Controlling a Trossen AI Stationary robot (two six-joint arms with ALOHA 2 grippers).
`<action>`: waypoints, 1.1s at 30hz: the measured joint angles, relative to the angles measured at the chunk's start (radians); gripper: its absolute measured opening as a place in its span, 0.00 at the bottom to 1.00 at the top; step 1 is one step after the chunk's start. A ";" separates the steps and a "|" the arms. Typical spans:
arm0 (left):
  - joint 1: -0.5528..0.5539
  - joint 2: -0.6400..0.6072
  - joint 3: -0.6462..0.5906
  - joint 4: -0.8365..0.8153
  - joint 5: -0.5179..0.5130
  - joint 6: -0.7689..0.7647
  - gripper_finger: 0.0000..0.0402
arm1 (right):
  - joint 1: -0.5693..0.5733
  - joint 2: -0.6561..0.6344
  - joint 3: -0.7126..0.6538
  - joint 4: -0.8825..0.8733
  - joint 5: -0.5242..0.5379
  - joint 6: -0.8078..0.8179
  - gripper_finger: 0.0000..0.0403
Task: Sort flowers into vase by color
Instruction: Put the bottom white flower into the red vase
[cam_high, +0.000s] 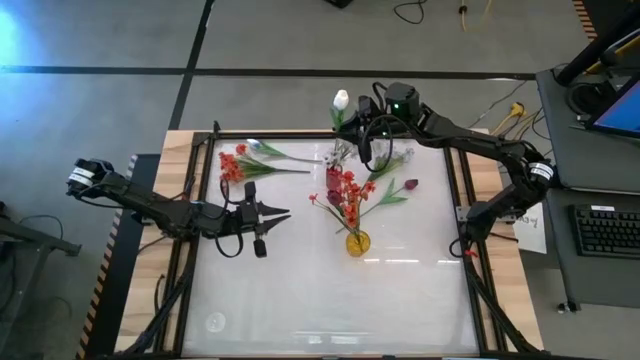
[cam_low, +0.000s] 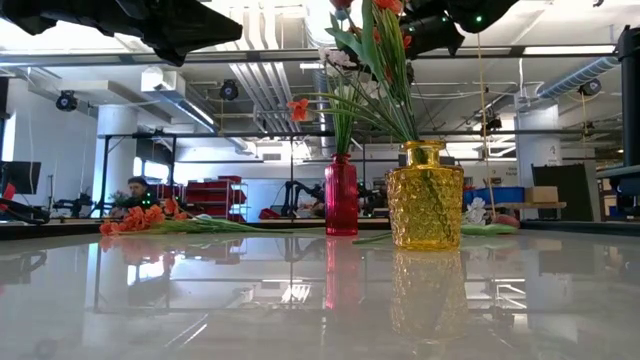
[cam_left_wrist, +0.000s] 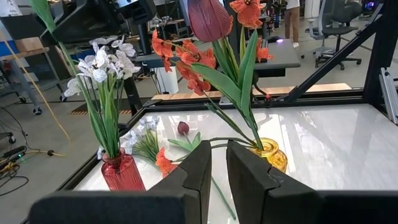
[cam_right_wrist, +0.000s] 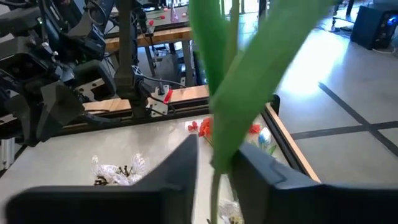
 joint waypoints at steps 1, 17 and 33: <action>0.000 0.000 0.000 0.000 0.000 0.000 0.09 | 0.001 0.000 0.000 0.000 0.000 -0.001 0.12; 0.000 0.000 0.000 -0.007 0.000 0.003 0.09 | 0.013 0.006 -0.014 -0.021 0.048 -0.028 0.03; 0.000 0.000 0.000 -0.009 0.000 0.004 0.09 | 0.017 0.006 -0.013 -0.035 0.072 -0.008 0.03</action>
